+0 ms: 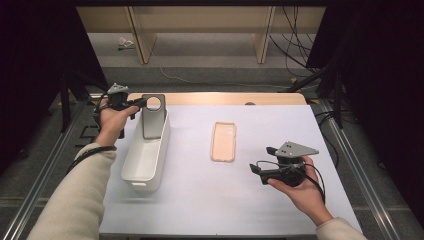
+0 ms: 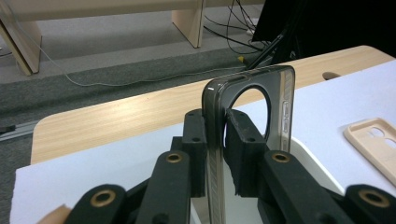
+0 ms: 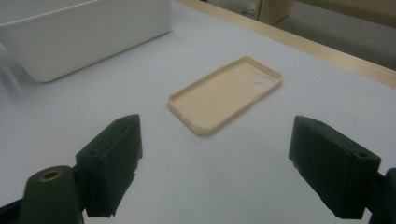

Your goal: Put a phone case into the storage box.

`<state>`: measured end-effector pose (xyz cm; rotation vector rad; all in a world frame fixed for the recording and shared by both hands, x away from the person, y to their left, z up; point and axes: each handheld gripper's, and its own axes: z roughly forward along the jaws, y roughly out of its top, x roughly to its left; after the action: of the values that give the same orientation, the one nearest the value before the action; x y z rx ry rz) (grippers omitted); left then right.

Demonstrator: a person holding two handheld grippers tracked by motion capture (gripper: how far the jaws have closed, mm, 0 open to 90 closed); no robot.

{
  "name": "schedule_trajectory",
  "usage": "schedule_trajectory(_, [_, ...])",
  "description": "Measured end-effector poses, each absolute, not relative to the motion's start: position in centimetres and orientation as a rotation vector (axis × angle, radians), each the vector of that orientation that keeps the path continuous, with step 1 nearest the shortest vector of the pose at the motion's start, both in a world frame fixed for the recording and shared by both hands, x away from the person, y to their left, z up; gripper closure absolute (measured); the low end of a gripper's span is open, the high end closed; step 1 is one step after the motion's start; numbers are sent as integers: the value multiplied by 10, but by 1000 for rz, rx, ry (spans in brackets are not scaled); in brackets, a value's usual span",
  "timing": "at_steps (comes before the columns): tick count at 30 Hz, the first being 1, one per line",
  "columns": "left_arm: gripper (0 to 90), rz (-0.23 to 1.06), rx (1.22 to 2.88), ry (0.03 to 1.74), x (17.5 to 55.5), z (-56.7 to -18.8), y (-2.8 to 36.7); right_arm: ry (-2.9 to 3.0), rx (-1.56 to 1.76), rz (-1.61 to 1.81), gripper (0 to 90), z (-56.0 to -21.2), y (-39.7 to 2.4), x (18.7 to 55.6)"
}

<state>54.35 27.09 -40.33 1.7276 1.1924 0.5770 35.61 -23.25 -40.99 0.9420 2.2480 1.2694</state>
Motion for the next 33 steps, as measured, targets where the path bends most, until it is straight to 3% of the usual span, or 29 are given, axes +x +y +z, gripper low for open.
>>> schedule_trajectory(14, [749, 637, 1789, 1201, 546, -401, 268, 2251, 940, 1269, 182, -410, -232, 356])
schedule_trajectory(17, [702, 645, 1788, 1215, 547, -400, 267, 2254, 939, 1267, 182, -410, -232, 356])
schedule_trajectory(33, [123, 700, 1801, 1242, 529, -370, 264, 2249, 946, 1269, 180, -410, -233, 356])
